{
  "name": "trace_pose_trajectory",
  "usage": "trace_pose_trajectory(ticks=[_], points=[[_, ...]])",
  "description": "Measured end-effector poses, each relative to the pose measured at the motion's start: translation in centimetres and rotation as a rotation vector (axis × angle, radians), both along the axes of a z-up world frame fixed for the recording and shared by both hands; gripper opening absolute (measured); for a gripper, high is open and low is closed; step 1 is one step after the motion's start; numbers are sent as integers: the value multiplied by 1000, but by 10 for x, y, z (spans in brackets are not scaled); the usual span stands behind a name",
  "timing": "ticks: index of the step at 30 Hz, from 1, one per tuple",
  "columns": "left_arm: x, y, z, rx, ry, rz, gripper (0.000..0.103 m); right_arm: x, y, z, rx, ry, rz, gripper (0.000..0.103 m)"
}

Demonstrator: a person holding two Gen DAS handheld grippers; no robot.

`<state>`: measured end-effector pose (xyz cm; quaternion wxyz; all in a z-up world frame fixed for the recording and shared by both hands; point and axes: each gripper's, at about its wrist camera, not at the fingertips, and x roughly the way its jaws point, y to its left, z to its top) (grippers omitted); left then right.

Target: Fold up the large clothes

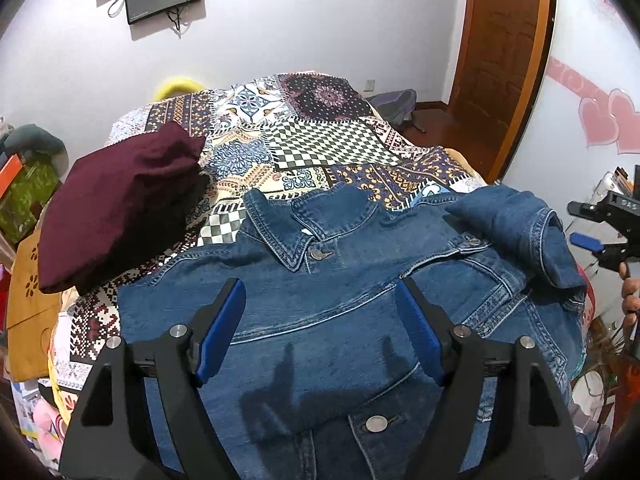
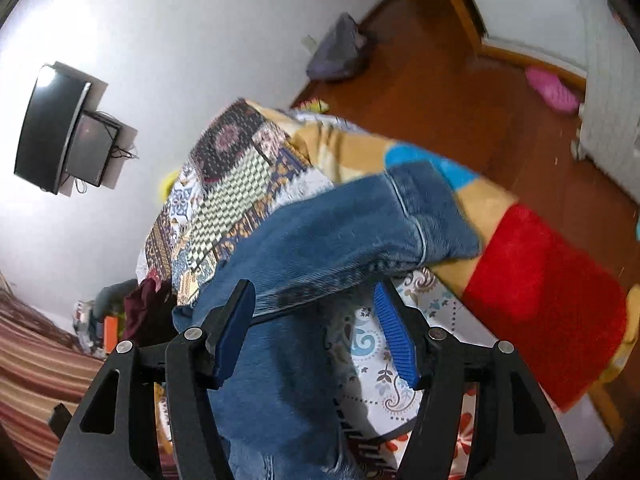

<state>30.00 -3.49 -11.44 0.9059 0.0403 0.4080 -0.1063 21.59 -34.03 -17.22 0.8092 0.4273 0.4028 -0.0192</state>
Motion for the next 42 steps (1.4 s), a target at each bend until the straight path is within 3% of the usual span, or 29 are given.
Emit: trace_pose_trajectory(ticks=[7, 8, 9, 10, 13, 20, 25, 29, 33, 37, 42], points=[[9, -3, -7, -4, 27, 5, 77, 14, -7, -14, 72, -4, -29, 58], [9, -3, -8, -2, 30, 5, 77, 17, -7, -13, 61, -12, -35, 52], [9, -3, -9, 0, 30, 5, 77, 18, -7, -12, 50, -24, -46, 33], [9, -3, -9, 4, 28, 6, 77, 18, -6, -9, 38, -36, -48, 24], [8, 0, -10, 6, 25, 11, 77, 19, -3, 6, -32, -57, -57, 14], [3, 20, 1, -48, 6, 38, 77, 20, 38, 76, -195, -208, 42, 10], [-5, 40, 15, -103, -30, 66, 77, 28, 101, 124, -242, -336, 212, 9], [-19, 59, 22, -117, -61, 87, 78, 39, 165, 136, -270, -381, 354, 9], [-31, 79, 23, -139, -65, 111, 78, 49, 233, 118, -327, -341, 512, 9], [-43, 100, 18, -142, -56, 143, 80, 58, 291, 56, -391, -178, 692, 9], [-49, 124, 2, -157, -11, 198, 80, 53, 318, -9, -446, 18, 839, 11]])
